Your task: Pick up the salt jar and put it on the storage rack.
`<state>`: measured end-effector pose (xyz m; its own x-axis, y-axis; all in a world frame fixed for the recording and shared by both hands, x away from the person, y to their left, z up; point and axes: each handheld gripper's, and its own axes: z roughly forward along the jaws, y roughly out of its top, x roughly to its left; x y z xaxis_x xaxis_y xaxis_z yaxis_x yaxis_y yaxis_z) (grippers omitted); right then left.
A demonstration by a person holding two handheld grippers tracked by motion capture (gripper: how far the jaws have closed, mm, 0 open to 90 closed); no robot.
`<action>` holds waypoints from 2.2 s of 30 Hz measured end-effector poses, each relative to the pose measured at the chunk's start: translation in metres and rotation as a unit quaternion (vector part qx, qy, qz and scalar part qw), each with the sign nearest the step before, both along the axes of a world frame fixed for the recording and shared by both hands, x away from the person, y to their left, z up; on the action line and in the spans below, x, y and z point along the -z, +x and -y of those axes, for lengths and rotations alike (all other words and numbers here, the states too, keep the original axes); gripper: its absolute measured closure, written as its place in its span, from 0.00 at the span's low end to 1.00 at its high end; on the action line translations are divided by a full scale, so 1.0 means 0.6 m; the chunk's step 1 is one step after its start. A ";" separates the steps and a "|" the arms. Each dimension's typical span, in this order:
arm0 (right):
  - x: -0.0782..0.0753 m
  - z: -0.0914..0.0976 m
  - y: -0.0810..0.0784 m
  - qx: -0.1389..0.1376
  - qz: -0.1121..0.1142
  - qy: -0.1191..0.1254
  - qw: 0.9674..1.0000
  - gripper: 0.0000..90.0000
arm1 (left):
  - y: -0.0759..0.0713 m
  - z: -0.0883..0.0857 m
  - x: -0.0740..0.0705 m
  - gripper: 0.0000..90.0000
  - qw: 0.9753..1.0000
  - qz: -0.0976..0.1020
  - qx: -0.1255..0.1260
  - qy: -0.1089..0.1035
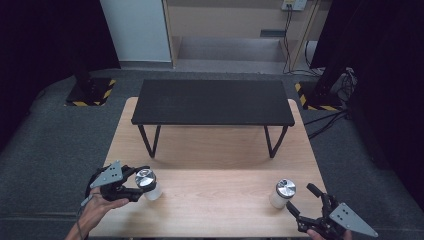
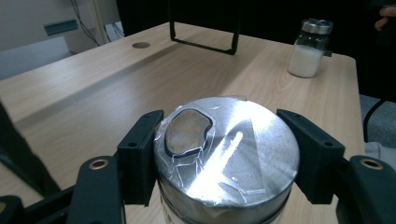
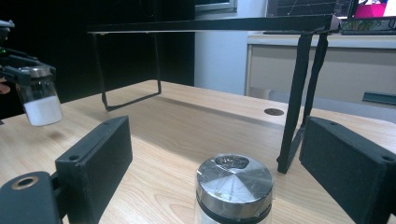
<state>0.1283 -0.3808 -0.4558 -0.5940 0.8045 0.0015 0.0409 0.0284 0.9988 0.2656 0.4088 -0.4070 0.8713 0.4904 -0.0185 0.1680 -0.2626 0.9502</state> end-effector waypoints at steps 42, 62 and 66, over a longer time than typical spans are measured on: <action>0.001 0.002 0.003 -0.006 -0.002 0.003 1.000 0.11 | 0.063 0.129 -0.226 0.37 0.999 0.023 0.043 0.013; 0.003 0.004 0.004 -0.008 -0.002 0.006 1.000 0.11 | 0.093 0.155 -0.322 0.37 0.997 0.044 -0.056 -0.005; 0.002 0.004 0.004 -0.008 -0.002 0.005 1.000 0.11 | 0.098 0.160 -0.337 0.37 0.996 0.049 -0.079 -0.003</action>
